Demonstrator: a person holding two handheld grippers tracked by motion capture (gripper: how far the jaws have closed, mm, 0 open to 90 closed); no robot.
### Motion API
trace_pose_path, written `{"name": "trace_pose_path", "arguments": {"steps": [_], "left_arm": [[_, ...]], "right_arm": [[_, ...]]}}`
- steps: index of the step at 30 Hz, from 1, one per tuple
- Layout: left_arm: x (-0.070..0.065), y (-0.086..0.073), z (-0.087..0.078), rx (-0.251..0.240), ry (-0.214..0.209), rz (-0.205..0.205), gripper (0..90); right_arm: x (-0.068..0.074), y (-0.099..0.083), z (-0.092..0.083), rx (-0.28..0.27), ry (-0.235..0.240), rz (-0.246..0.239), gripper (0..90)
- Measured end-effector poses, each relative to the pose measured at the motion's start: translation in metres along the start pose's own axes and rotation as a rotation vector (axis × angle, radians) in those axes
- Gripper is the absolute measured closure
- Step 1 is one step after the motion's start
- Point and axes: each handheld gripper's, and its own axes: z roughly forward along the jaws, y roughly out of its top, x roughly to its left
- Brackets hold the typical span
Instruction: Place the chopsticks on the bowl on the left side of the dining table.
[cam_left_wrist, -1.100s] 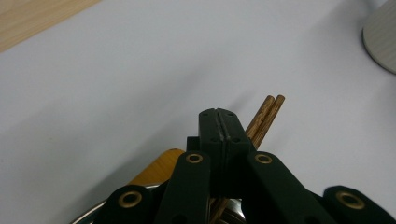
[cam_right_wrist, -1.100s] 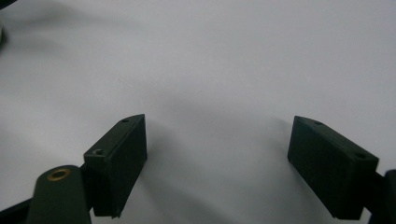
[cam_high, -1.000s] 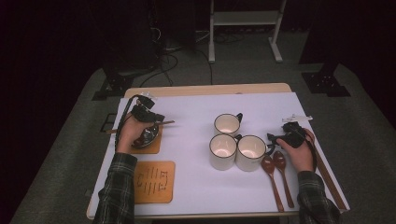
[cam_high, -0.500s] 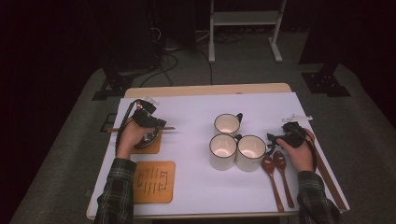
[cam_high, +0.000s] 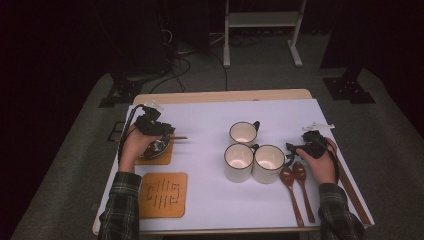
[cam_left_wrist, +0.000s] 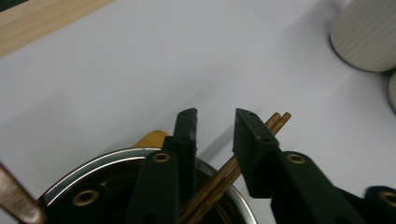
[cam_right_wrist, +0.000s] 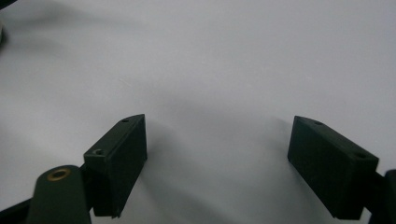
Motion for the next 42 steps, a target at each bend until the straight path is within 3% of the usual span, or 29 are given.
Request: {"name": "trace_pose_path", "arguments": {"steps": [5,12,15,22,30,34,42], "left_arm": [[0.002,-0.003,-0.010,-0.004,0.021,-0.007,53.7],[0.008,-0.009,-0.026,-0.032,0.065,-0.055,32.5],[0.010,-0.012,-0.032,-0.041,0.079,-0.061,28.1],[0.015,-0.023,-0.045,-0.038,0.092,-0.080,28.7],[0.024,-0.040,-0.068,-0.072,0.150,-0.099,43.9],[0.031,-0.050,-0.080,-0.093,0.180,-0.118,59.6],[0.044,-0.068,-0.096,-0.115,0.222,-0.154,79.1]], "right_arm": [[0.000,0.000,0.000,0.000,0.000,0.001,18.3],[0.000,0.000,0.000,-0.001,0.000,0.000,18.3],[0.000,0.000,0.000,-0.001,0.000,0.001,18.3],[0.000,0.000,0.000,0.000,0.001,0.002,18.3],[0.000,0.000,0.000,0.000,0.001,0.002,18.2],[0.000,0.000,0.000,0.000,0.001,0.002,18.3],[0.000,0.000,0.000,0.000,0.001,0.002,18.3]]}}
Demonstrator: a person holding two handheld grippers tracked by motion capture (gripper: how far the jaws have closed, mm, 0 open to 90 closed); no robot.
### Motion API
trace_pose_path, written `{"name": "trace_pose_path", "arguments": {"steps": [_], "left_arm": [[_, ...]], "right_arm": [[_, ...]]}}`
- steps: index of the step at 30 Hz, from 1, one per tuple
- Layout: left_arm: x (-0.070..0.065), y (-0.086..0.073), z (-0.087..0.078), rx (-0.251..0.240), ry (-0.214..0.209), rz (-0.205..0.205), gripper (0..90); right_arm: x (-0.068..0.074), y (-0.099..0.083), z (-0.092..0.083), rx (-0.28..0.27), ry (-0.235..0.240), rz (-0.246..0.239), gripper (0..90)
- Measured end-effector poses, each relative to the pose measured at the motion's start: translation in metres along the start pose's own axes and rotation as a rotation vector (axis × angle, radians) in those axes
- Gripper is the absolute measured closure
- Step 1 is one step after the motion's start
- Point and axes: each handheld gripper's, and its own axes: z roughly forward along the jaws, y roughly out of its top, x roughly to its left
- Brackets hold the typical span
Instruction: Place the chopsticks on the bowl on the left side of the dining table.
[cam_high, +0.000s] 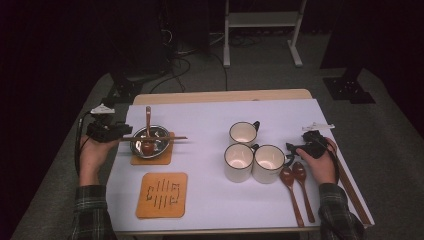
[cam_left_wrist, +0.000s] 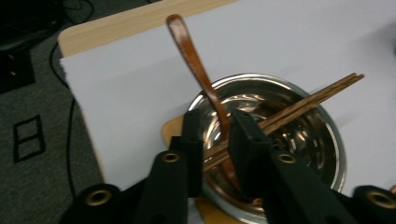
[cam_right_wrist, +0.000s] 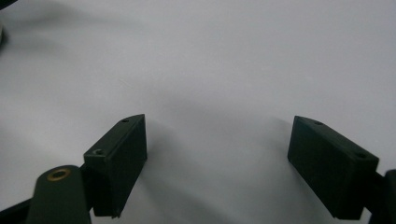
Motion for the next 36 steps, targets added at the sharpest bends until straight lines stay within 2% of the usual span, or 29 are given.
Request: {"name": "trace_pose_path", "arguments": {"steps": [4,6,9,13,23,25,30,36], "left_arm": [[0.009,-0.007,-0.002,0.012,0.017,-0.016,90.0],[0.013,-0.011,-0.001,0.020,0.021,-0.022,90.0],[0.020,-0.017,0.001,0.025,0.065,-0.031,90.0],[0.030,-0.024,0.003,0.028,0.093,-0.054,90.0],[0.049,-0.036,0.003,0.017,0.138,-0.103,90.0],[0.052,-0.038,0.003,0.012,0.136,-0.118,90.0],[0.056,-0.044,0.011,0.039,0.140,-0.128,90.0],[0.057,-0.047,0.015,0.046,0.104,-0.139,90.0]], "right_arm": [[0.000,0.000,0.000,0.000,0.000,0.000,18.3],[0.000,0.000,0.000,0.000,0.000,0.000,18.2],[0.000,0.000,0.000,0.000,0.001,0.000,18.2],[0.000,0.000,0.000,0.000,0.001,0.001,18.3],[0.000,0.000,0.000,0.000,0.000,0.000,18.3],[0.000,0.000,0.000,-0.001,0.000,0.000,18.3],[0.000,0.000,0.000,-0.001,-0.001,0.000,18.3],[0.000,0.000,0.000,0.000,-0.001,0.000,18.3]]}}
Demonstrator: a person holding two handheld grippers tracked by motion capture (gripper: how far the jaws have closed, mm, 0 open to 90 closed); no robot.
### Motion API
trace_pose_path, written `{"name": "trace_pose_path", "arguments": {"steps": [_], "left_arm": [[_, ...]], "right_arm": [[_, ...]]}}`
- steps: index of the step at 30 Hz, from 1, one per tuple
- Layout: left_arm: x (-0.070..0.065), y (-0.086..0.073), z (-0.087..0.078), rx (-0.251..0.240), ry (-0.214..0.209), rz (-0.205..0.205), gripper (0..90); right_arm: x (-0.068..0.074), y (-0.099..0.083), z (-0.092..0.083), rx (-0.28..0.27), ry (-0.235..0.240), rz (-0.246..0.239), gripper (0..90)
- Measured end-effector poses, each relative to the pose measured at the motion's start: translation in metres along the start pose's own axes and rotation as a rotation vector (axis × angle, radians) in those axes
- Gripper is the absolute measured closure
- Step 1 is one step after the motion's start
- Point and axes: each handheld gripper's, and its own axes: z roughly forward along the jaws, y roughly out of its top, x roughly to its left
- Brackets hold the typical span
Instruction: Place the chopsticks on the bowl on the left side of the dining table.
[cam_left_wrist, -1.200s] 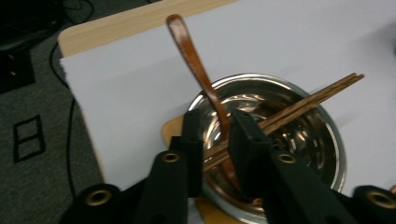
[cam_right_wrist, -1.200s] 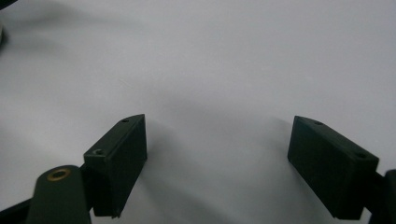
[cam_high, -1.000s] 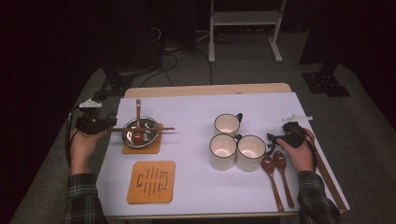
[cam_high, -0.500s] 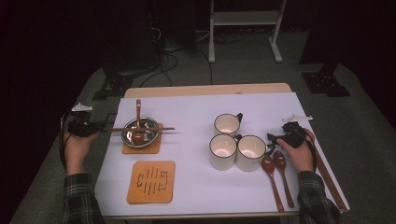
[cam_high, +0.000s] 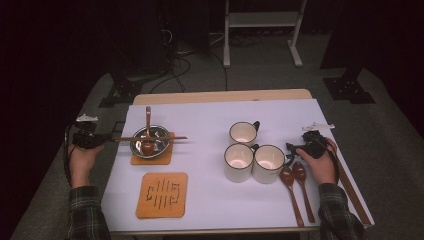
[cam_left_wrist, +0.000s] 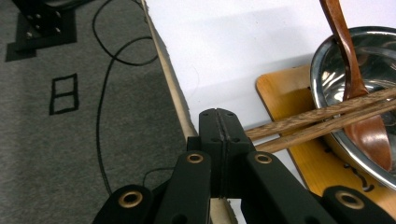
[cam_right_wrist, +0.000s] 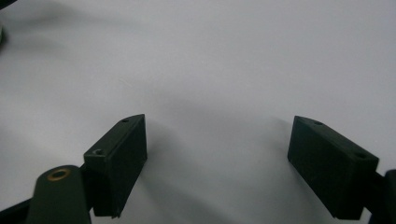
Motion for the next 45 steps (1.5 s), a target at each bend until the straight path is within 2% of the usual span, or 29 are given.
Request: {"name": "trace_pose_path", "arguments": {"steps": [3,12,15,21,26,32,37,45], "left_arm": [[0.000,0.000,0.002,0.016,-0.007,0.005,90.0],[-0.002,0.000,0.004,0.024,-0.032,0.013,90.0],[-0.001,0.000,0.002,0.020,-0.001,0.010,89.0],[-0.003,0.004,-0.007,0.005,0.019,0.023,83.5],[-0.011,0.011,-0.012,-0.020,-0.012,0.044,74.8],[-0.017,0.016,-0.013,-0.026,-0.036,0.052,64.7],[-0.025,0.022,-0.016,-0.050,-0.098,0.056,51.0],[-0.046,0.032,-0.011,-0.044,-0.176,0.110,30.5]], "right_arm": [[0.000,0.000,0.000,0.000,0.000,0.000,18.3],[0.000,0.000,0.000,0.000,0.000,0.000,18.3],[0.000,0.000,0.000,0.000,0.000,0.000,18.3],[0.000,0.000,0.000,0.000,0.000,0.000,18.3],[0.000,0.000,0.000,0.000,0.000,0.000,18.3],[0.000,0.000,0.000,0.000,0.000,0.000,18.3],[0.000,0.000,0.000,0.000,0.000,0.000,18.3],[0.000,0.000,0.000,0.001,0.000,0.000,18.3]]}}
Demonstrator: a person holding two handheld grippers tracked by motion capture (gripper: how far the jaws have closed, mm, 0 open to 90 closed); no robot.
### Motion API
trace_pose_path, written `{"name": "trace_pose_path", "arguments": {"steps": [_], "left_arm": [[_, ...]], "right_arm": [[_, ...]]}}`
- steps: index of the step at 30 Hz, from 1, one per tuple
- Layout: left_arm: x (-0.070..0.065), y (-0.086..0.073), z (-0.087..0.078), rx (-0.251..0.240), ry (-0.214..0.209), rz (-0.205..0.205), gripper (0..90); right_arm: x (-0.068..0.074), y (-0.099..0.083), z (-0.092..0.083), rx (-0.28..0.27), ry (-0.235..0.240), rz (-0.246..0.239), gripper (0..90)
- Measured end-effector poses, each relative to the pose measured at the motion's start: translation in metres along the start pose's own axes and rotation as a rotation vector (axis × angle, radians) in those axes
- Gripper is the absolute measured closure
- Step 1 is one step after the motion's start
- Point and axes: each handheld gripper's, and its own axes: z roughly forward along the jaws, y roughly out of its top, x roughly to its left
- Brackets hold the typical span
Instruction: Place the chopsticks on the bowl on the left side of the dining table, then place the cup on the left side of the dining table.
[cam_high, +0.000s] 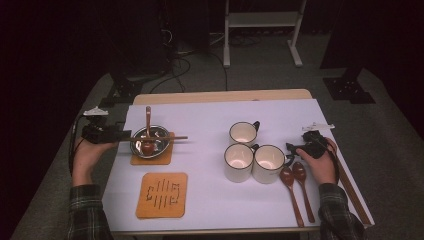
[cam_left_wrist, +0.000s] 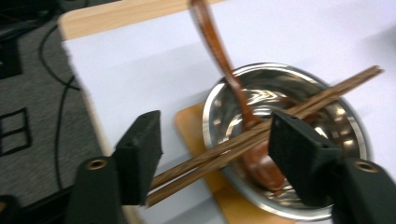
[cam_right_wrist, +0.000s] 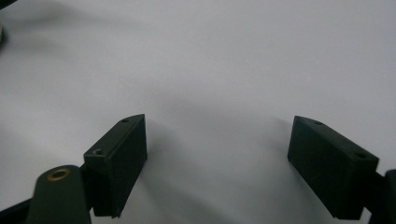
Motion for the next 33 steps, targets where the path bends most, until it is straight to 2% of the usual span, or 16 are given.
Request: {"name": "trace_pose_path", "arguments": {"steps": [5,16,22,30,33], "left_arm": [[-0.013,0.007,0.006,-0.009,-0.046,0.029,22.2],[-0.028,0.013,0.014,-0.006,-0.096,0.082,10.0],[-0.037,0.017,0.019,0.008,-0.096,0.106,8.8],[-0.054,0.024,0.025,0.015,-0.118,0.143,8.8],[-0.060,0.026,0.029,0.016,-0.124,0.145,8.8]], "right_arm": [[0.000,0.000,0.000,0.000,0.000,0.000,18.3],[0.000,0.000,0.000,0.000,0.000,0.000,18.2],[0.000,0.000,0.000,-0.001,0.000,-0.001,18.3],[0.000,0.000,0.000,-0.001,0.002,0.001,18.2],[-0.001,0.000,0.000,0.000,0.004,0.003,18.1]]}}
